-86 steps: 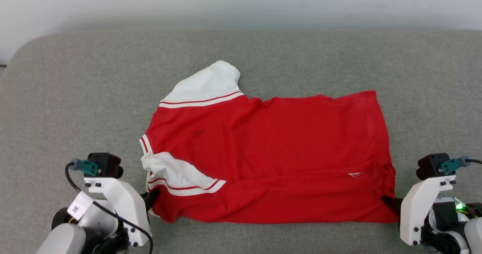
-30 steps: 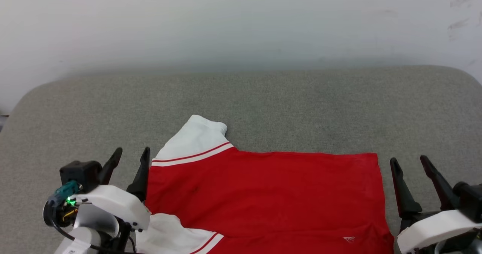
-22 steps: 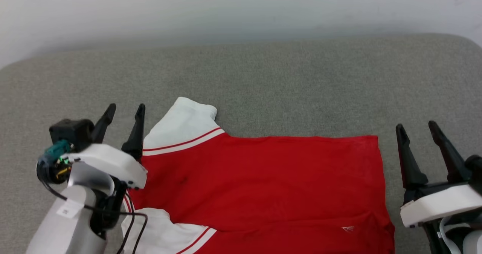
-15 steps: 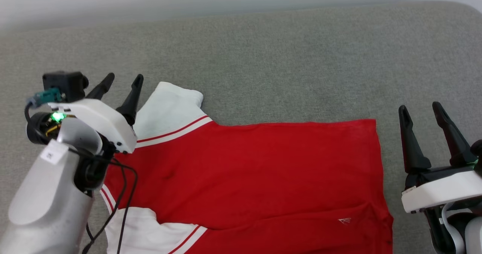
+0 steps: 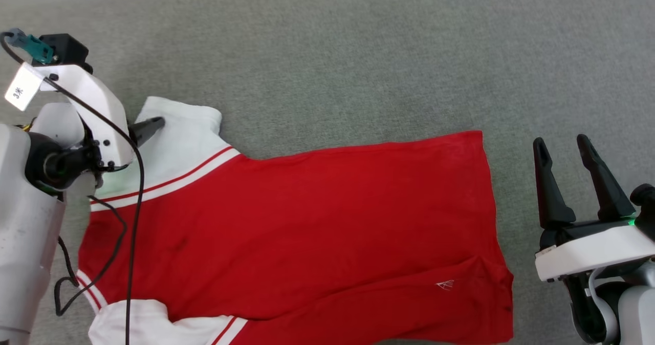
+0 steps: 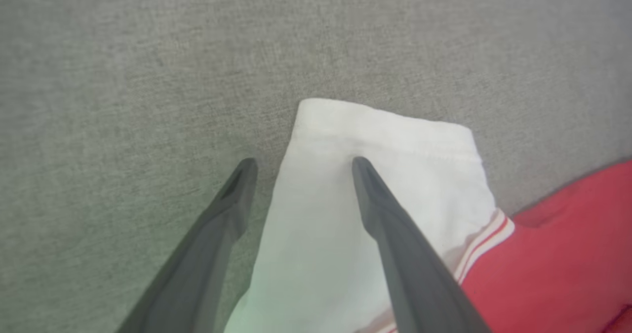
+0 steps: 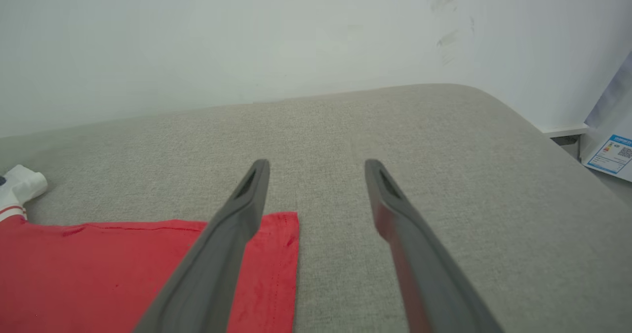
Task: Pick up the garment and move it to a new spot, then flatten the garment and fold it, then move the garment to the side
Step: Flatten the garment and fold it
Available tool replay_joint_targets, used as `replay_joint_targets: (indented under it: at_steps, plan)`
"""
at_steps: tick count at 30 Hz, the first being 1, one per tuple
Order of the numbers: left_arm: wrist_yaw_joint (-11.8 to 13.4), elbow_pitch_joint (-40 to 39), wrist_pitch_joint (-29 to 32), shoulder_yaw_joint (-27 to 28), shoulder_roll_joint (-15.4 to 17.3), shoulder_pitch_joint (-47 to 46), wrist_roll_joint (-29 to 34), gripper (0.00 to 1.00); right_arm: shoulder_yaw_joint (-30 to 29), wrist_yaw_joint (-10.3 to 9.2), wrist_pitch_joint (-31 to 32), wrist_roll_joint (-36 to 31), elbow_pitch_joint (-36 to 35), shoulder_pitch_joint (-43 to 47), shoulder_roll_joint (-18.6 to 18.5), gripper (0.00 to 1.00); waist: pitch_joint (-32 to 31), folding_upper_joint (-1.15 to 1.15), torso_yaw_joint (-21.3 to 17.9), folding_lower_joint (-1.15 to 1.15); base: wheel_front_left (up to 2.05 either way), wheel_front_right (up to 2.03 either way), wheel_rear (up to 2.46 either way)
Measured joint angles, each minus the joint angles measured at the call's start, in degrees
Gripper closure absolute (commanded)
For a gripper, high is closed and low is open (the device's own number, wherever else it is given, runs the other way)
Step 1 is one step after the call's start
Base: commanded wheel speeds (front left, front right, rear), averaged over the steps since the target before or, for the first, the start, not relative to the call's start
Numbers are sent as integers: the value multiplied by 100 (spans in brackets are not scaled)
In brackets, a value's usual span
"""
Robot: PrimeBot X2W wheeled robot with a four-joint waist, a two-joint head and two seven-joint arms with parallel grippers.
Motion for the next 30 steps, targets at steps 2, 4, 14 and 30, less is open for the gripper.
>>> replay_joint_targets:
  at_steps: [2,4,14,30]
  plan:
    - [32,113,303,-44,43,-81,-60,0,19,0,-33,45,71,-34,18,0,96,0,-67,0,0,0,0]
    - [85,212,556,-114,81,-180,-49,0,27,0,-67,82,124,-63,34,0,186,0,-127,0,0,0,0]
    - [333,490,1092,-77,56,-382,-270,100,120,0,-192,245,415,-233,77,0,455,1,-283,-3,0,0,0]
    - [81,346,-43,-479,-331,-191,168,100,382,-1,2146,1350,1728,-992,-669,0,-19,0,135,0,0,0,0]
